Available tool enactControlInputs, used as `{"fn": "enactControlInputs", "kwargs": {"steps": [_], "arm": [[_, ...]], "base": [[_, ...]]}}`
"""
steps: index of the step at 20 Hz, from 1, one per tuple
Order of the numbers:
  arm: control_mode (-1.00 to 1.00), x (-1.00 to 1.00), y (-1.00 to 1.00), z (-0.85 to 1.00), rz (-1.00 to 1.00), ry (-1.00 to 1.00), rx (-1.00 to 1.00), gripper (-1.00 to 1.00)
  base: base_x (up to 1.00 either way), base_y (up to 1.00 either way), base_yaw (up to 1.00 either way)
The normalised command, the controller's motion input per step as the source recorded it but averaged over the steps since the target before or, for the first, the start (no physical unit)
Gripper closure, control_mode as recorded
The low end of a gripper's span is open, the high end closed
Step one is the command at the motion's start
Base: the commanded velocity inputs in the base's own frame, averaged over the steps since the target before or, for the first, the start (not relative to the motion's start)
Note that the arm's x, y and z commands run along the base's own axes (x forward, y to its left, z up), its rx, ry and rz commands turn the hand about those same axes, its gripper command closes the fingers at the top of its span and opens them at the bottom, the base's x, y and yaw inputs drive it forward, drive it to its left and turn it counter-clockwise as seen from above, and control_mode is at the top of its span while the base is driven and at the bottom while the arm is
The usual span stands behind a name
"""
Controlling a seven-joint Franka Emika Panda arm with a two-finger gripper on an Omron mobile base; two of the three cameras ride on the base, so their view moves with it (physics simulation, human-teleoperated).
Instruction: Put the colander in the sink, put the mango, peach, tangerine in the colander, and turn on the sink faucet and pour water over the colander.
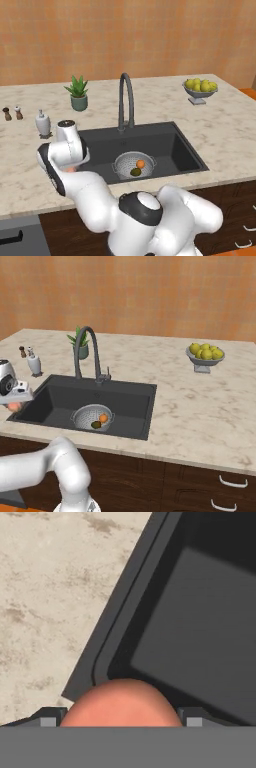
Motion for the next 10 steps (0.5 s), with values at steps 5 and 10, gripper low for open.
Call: {"fn": "enactControlInputs", "kwargs": {"steps": [5, 10], "arm": [[-1.0, -0.04, -0.83, 0.12, 0.0, -0.03, -0.06, 1.0], [-1.0, -0.15, -0.99, 0.13, 0.0, 0.0, 0.0, 1.0]], "base": [[0.0, 0.0, 0.0], [0.0, 0.0, 0.0]]}}
